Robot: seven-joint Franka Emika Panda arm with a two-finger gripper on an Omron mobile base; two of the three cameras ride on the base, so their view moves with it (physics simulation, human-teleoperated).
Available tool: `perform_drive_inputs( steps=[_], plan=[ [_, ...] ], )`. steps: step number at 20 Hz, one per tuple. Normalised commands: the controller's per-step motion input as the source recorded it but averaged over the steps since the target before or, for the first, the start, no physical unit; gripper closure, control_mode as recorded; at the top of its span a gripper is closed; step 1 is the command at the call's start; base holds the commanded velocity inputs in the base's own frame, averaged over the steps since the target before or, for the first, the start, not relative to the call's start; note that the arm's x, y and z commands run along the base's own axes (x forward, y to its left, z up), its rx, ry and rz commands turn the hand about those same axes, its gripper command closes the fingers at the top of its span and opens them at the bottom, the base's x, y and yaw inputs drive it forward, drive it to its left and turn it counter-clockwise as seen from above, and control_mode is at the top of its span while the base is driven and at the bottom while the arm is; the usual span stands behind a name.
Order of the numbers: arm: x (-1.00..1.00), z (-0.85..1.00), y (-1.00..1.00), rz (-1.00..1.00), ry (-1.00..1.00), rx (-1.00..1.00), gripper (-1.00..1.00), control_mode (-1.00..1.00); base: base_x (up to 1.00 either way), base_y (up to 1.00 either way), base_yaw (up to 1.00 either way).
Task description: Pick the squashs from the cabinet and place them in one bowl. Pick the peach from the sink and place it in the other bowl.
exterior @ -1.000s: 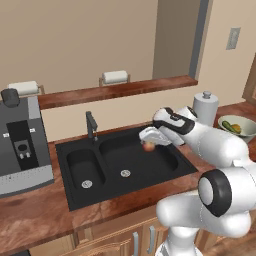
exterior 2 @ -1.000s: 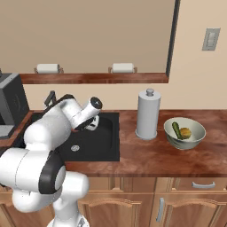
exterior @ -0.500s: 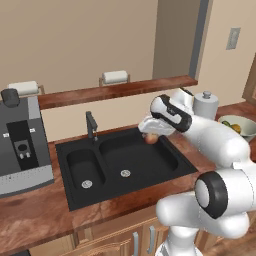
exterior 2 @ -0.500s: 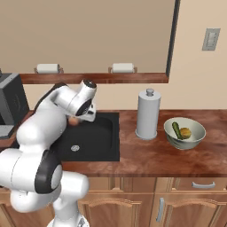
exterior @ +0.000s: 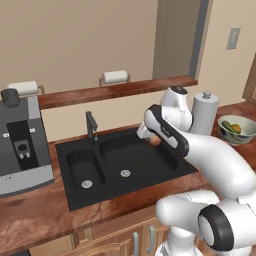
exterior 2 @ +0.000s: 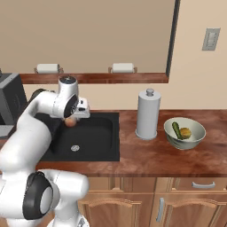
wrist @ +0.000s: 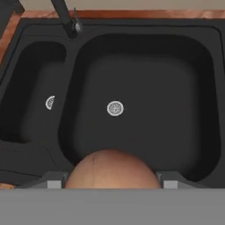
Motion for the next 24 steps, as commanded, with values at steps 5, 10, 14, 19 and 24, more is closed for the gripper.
perform_drive_inputs(
  steps=[5, 10, 14, 19, 24],
  plan=[
    [-0.41, 0.54, -0.05, 0.0, 0.0, -0.03, 1.0, -1.0, 0.0, 0.0, 0.0],
    [-0.49, 0.51, -0.04, -0.01, 0.0, 0.0, 1.0, -1.0, 0.0, 0.0, 0.0],
    [-0.62, 0.21, -0.13, -0.03, 0.0, 0.0, 1.0, -1.0, 0.0, 0.0, 0.0],
    [-0.78, 0.16, -0.14, -0.05, 0.01, 0.0, 1.0, -1.0, 0.0, 0.0, 0.0],
    [-0.72, 0.1, -0.28, -0.08, 0.0, 0.0, 1.0, -1.0, 0.0, 0.0, 0.0]
  ],
)
